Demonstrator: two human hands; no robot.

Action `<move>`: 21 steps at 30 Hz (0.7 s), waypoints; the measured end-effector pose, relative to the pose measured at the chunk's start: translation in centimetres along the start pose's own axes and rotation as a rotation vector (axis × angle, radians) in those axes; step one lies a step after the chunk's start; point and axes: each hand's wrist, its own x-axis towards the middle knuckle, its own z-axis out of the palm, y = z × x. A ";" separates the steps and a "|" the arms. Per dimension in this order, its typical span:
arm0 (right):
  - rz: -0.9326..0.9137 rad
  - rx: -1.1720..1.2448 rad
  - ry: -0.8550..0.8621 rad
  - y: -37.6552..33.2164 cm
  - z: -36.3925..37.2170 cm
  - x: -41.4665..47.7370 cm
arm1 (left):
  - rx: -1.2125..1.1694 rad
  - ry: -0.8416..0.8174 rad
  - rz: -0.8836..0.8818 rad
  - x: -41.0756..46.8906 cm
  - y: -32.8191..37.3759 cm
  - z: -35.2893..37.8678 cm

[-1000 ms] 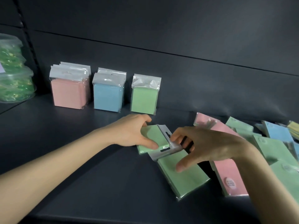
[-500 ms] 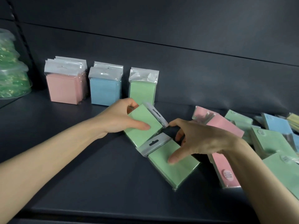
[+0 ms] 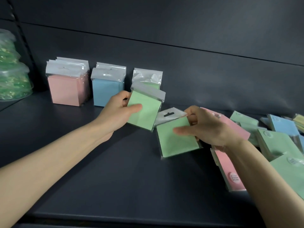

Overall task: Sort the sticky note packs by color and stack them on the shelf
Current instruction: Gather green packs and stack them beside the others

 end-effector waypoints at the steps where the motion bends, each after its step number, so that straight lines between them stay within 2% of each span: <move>1: -0.018 0.048 0.039 0.1 0.0 0.1 | 0.000 0.038 0.001 0.1 -0.1 0.0; 4: -0.102 0.198 0.124 0.0 0.4 0.1 | 0.011 0.119 -0.011 0.3 -0.5 0.0; 7: -0.171 0.295 0.166 0.0 0.7 0.0 | 0.005 0.108 -0.033 0.3 -0.9 0.3; 12: -0.217 0.272 0.232 -0.1 1.4 -0.1 | -0.127 -0.047 -0.040 -0.4 -0.7 0.8; 17: -0.163 0.164 0.246 -0.1 2.1 0.1 | -0.087 -0.316 0.037 -1.6 -0.2 1.2; 21: -0.158 0.187 0.204 -0.3 2.1 -0.1 | -0.033 -0.324 0.103 -1.5 -0.5 1.3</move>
